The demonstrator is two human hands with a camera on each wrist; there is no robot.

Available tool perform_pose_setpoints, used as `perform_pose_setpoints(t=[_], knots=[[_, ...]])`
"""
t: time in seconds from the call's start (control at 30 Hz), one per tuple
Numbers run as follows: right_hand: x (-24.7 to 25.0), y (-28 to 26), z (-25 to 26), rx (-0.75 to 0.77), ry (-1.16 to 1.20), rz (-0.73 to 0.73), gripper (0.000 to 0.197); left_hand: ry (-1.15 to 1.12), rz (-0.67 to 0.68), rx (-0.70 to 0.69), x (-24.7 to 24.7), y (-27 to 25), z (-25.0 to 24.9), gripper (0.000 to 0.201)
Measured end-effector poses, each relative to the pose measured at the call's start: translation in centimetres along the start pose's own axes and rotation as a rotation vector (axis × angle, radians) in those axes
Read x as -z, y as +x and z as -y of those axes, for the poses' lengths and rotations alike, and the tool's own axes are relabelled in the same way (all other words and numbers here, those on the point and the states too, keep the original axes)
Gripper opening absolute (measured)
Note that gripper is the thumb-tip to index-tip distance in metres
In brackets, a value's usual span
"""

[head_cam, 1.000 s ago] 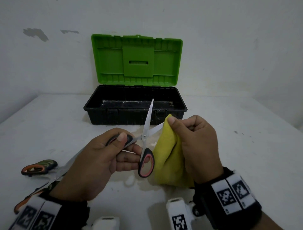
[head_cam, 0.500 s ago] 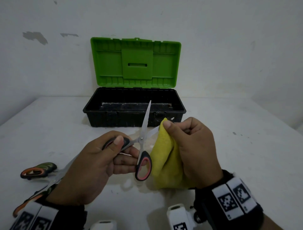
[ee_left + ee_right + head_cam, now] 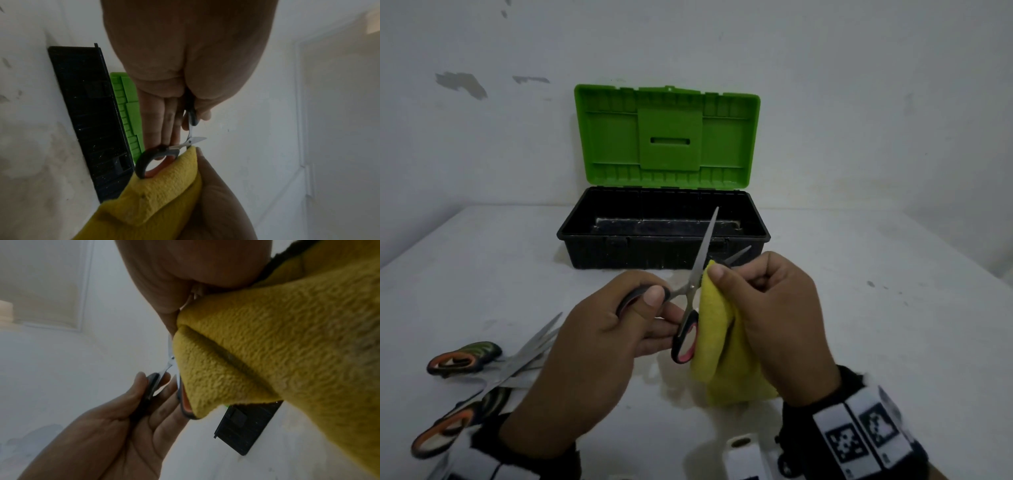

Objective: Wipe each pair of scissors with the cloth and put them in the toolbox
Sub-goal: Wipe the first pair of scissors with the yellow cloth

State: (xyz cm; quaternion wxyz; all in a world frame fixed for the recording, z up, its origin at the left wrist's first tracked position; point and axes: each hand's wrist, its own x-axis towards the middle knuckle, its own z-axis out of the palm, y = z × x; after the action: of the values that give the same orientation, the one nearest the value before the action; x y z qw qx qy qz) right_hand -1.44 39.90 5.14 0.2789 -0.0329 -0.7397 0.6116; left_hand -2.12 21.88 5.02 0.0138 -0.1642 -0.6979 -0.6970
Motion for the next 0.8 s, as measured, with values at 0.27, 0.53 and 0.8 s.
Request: perform_pose_setpoints(t=[0.27, 0.53, 0.8], knots=[[0.0, 0.3, -0.2, -0.040, -0.006, -0.011, 0.024, 0.093, 0.006, -0.096, 0.0, -0.4, 0.2, 0.022], [0.6, 1.1, -0.7, -0.104, 0.035, -0.069, 0.027, 0.136, 0.020, -0.151, 0.2, -0.4, 0.5, 0.017], [0.9, 1.7, -0.9, -0.136, 0.064, -0.081, 0.028, 0.056, 0.036, -0.064, 0.6, 0.0, 0.8, 0.024]])
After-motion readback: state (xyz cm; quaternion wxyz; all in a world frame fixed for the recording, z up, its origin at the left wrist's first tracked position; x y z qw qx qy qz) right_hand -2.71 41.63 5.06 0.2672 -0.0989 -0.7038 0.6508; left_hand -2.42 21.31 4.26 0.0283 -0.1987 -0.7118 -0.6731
